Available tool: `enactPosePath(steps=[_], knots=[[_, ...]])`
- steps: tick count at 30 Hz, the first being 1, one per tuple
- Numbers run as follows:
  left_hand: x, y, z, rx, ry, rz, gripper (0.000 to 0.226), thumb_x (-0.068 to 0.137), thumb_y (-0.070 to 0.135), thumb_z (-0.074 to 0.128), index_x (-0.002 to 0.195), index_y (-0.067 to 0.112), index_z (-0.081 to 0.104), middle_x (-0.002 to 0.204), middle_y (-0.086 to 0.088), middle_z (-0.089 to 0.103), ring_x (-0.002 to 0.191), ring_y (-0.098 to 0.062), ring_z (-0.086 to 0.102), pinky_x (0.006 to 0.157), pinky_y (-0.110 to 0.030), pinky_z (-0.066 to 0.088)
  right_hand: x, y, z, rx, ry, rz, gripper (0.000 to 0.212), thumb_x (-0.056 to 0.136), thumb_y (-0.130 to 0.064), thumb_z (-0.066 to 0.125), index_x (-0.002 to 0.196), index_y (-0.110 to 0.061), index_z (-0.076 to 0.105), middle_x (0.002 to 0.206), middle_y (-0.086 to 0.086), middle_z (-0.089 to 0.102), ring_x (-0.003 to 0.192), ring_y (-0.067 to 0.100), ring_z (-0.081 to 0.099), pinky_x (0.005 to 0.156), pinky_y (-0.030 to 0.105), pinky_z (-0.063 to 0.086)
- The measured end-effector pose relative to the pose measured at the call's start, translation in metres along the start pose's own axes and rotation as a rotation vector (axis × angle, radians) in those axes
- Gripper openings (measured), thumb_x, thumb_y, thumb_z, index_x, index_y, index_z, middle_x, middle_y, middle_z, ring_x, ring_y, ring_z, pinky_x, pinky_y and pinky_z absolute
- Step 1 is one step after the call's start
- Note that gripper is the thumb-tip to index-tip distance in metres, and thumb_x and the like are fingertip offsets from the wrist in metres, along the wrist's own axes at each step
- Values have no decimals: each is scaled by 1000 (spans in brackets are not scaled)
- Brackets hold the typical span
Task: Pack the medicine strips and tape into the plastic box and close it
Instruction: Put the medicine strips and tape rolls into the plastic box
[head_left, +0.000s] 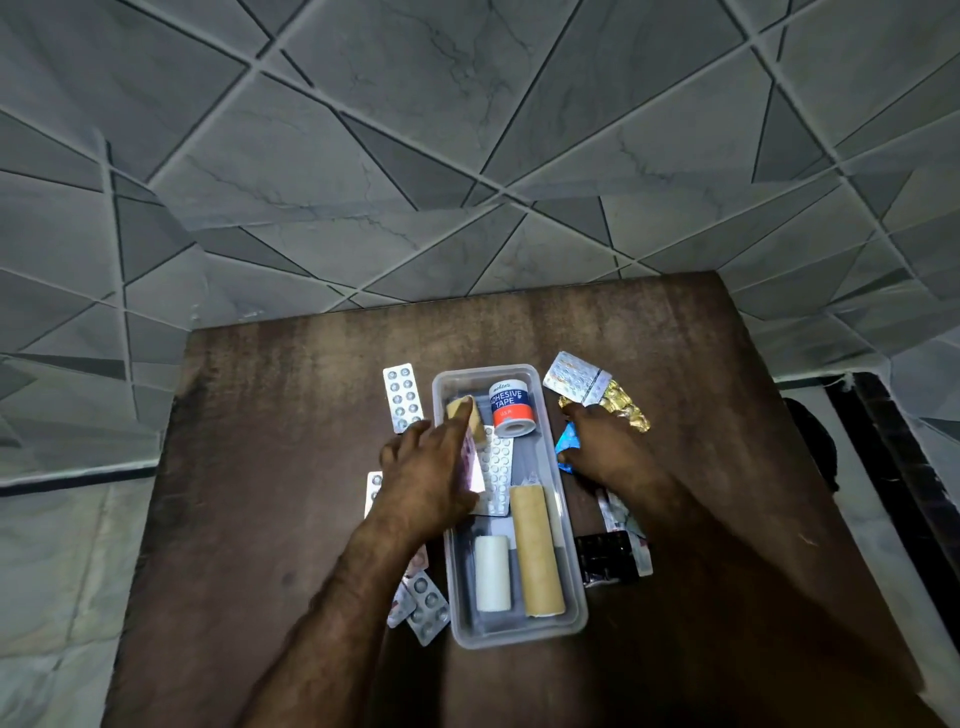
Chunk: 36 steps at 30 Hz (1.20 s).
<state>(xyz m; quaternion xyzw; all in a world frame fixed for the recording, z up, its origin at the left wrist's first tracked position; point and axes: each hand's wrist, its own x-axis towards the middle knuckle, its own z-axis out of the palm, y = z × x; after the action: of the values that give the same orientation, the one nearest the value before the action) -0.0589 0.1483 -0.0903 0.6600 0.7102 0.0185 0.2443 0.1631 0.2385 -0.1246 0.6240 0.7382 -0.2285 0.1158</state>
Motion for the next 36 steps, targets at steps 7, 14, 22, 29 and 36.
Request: enactPosePath(steps=[7,14,22,29,36], knots=[[-4,4,22,177,6,67,102,73,36,68,153,35,6,153,8,39,143,-36,22,110,-52,16,4,-1,15,-67,92,76,72,68,-38,75,129,-15,45,123,14,49,108,36,55,90,43,48],[1,7,23,168,12,52,101,73,39,71,153,33,10,154,7,38,146,-40,15,114,-56,7,2,5,-15,559,106,180,17,77,-3,70,85,-13,59,77,6,63,65,10,61,47,15,40],[5,8,26,282,-31,63,78,79,38,64,149,29,30,158,10,29,147,-41,7,114,-56,8,-20,-38,-62,737,287,-43,23,74,-8,74,90,-17,61,70,-10,59,62,-2,56,56,10,45],[4,-1,29,275,-16,69,77,77,41,67,147,28,36,156,8,35,149,-36,7,113,-55,10,-15,-72,-12,333,-1,-118,24,80,-26,66,104,-26,63,104,7,69,98,25,65,86,31,51],[-5,-26,29,-252,312,48,49,80,31,64,128,21,60,131,-1,63,120,-26,57,99,-39,43,-19,-53,-26,337,127,-198,28,85,-14,62,112,-15,68,113,8,70,104,24,64,91,26,46]])
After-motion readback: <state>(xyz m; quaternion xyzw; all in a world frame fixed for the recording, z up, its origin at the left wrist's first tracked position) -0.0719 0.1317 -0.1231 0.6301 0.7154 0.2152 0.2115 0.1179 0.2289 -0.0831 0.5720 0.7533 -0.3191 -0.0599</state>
